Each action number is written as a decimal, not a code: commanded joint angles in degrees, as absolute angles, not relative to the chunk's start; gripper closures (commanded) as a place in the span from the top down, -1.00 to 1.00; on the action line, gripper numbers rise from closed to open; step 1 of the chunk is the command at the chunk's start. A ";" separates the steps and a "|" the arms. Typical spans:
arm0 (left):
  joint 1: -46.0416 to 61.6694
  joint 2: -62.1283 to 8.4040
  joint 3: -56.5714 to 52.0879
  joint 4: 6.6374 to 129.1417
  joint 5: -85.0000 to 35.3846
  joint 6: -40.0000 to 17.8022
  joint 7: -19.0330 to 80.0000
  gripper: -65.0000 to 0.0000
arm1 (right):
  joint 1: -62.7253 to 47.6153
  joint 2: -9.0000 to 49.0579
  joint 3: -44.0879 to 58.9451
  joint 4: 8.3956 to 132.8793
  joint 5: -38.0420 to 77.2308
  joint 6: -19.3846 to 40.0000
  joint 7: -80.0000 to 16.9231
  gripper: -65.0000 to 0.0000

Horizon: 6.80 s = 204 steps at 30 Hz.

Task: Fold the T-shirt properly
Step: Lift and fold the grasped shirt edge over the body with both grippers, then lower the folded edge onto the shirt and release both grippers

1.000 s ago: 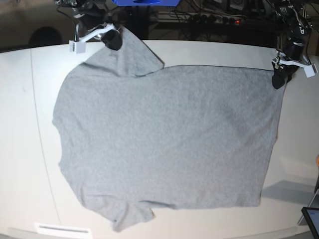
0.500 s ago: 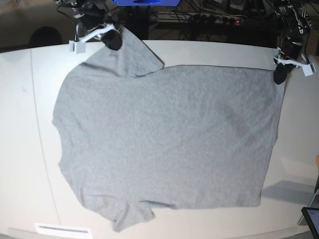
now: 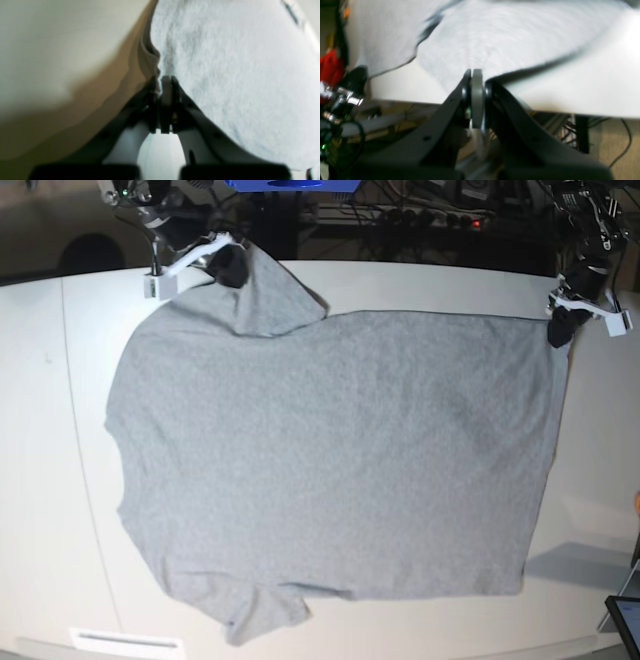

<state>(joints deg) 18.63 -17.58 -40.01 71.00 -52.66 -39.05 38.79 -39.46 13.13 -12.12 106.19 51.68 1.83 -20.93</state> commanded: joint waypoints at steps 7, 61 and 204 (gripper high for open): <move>20.97 -18.24 -40.31 77.76 -52.35 -38.37 39.69 -1.00 | -37.85 14.99 -13.05 109.41 52.18 2.42 -19.82 -1.00; 5.76 -16.92 -40.75 85.05 -52.18 -25.45 51.91 -1.00 | -6.37 16.04 0.57 111.34 57.80 -5.14 -45.14 -1.00; 8.92 -16.92 -25.10 74.68 -17.36 -23.87 12.09 -1.00 | -9.36 11.30 -10.33 106.07 18.15 -2.07 -39.78 -0.98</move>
<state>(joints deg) 9.61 -15.73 -24.82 73.58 -16.60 -23.94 13.69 -10.02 11.11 -10.61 105.21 18.28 -2.00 -41.39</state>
